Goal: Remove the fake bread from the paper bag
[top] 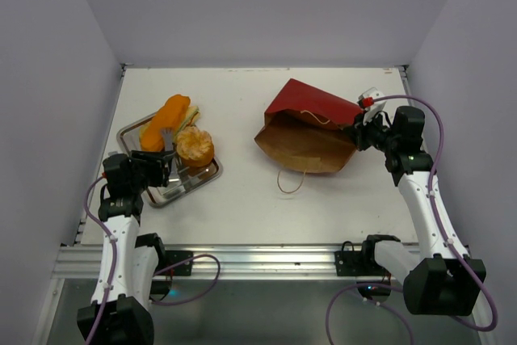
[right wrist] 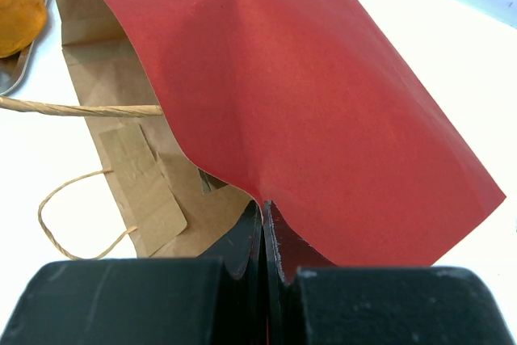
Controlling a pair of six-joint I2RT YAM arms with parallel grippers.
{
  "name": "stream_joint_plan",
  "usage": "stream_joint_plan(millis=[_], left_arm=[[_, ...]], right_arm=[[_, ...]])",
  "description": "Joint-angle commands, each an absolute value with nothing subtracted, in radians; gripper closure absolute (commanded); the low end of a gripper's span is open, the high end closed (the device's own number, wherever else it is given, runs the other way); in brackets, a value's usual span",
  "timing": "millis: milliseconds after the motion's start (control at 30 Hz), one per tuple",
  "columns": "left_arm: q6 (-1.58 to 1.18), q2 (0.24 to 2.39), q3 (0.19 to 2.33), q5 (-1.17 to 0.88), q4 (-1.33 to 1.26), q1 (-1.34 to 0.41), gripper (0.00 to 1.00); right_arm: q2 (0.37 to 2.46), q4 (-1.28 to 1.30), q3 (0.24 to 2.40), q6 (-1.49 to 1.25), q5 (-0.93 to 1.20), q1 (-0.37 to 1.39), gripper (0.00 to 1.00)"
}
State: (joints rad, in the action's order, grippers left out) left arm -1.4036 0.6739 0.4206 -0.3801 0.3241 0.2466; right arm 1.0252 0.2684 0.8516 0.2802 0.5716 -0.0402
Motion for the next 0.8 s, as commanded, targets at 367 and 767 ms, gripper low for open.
stream_joint_plan(millis=[367, 767], left_arm=[[-1.385, 0.667, 0.543, -0.437, 0.387, 0.244, 0.46], [-1.368, 0.658, 0.561, -0.419, 0.429, 0.238, 0.49]], right_arm=[[1.008, 0.230, 0.848, 0.267, 0.592, -0.043, 1.00], [1.008, 0.227, 0.847, 0.267, 0.592, -0.043, 1.00]])
